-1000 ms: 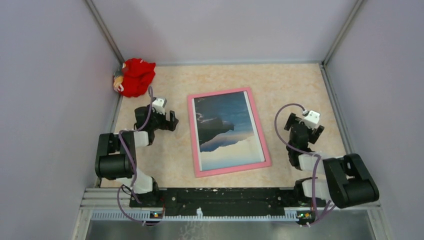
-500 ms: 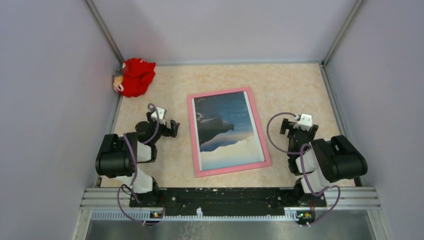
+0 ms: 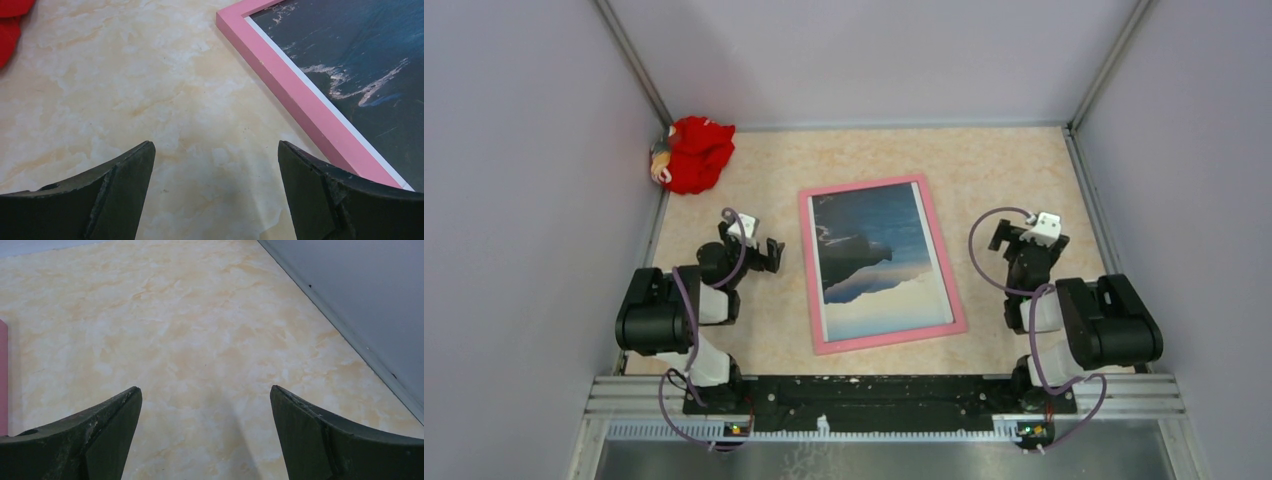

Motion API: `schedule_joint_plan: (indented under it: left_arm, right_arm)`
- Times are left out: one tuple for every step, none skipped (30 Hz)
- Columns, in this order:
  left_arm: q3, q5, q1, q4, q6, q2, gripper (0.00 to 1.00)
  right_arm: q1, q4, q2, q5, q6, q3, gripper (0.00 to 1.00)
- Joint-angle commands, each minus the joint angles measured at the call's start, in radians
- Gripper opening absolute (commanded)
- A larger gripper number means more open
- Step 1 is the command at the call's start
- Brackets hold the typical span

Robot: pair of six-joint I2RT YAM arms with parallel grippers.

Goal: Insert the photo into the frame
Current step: Reset both arms

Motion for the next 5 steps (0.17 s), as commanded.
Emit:
schedule_joint_plan:
  left_arm:
    - [0.018, 0.004, -0.002, 0.055, 0.021, -0.016, 0.99]
    - [0.02, 0.003, -0.002, 0.052, 0.021, -0.016, 0.99]
    - [0.02, 0.002, -0.003, 0.052, 0.021, -0.017, 0.99]
    - [0.017, 0.003, -0.001, 0.054, 0.02, -0.021, 0.99]
    - [0.013, 0.003, -0.002, 0.056, 0.017, -0.024, 0.99]
  right_arm:
    - [-0.004, 0.027, -0.017, -0.019, 0.018, 0.003, 0.99]
    - [-0.004, 0.027, -0.016, -0.019, 0.018, 0.003, 0.99]
    - [-0.004, 0.027, -0.016, -0.019, 0.018, 0.003, 0.99]
    - [-0.004, 0.027, -0.016, -0.019, 0.018, 0.003, 0.99]
    - [-0.004, 0.027, -0.017, -0.019, 0.018, 0.003, 0.99]
